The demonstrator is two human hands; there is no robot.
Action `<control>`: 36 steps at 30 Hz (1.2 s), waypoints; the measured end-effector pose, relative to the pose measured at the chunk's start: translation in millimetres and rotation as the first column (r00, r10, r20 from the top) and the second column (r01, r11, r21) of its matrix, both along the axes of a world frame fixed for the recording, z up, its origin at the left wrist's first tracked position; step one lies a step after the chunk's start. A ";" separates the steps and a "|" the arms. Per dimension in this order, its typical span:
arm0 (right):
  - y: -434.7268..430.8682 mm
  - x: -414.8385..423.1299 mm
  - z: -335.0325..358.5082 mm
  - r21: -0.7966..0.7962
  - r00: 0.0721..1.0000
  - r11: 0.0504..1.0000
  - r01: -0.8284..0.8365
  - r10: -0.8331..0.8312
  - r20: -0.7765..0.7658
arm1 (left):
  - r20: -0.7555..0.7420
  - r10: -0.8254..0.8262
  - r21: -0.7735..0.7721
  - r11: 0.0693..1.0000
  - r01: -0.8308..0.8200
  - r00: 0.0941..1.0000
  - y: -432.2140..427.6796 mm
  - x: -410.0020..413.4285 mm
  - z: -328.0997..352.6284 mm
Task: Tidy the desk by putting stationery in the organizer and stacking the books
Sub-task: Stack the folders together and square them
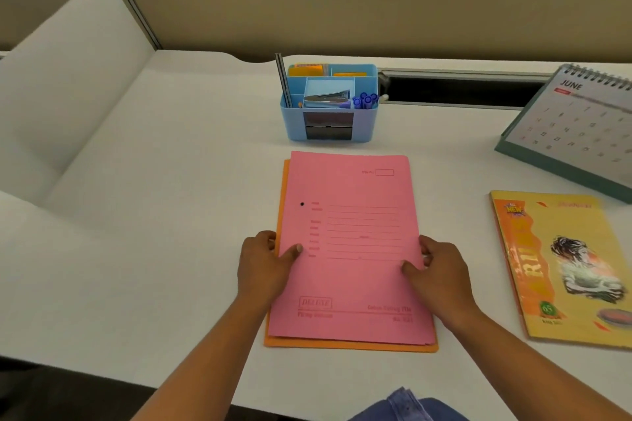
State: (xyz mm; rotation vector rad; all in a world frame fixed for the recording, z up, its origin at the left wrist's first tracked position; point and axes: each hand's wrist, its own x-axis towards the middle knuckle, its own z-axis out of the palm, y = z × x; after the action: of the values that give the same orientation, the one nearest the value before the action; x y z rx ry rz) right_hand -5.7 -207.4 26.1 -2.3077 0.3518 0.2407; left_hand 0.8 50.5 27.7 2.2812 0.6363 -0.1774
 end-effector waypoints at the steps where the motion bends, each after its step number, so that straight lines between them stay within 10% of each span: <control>1: -0.1 -0.3 -2.0 0.013 1.000 1.000 0.012 -0.012 -0.002 | 0.001 -0.005 0.011 1.000 0.005 1.000 1.4 1.5 -0.4; 17: -2.8 -10.0 -13.6 0.145 0.982 0.973 0.177 -0.185 0.040 | -0.026 -0.004 -0.106 0.994 0.002 1.000 11.9 -10.6 -0.8; 36: -7.3 -12.7 -27.0 -0.012 0.999 1.000 0.014 -0.013 0.049 | 0.003 -0.044 -0.084 0.996 0.044 0.999 29.4 -4.7 -5.2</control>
State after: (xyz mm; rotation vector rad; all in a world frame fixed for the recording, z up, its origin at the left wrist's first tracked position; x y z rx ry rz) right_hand -18.4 -214.7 -0.9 -2.3184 0.3450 0.1755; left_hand -3.9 79.8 22.4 2.2152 0.5682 -0.2198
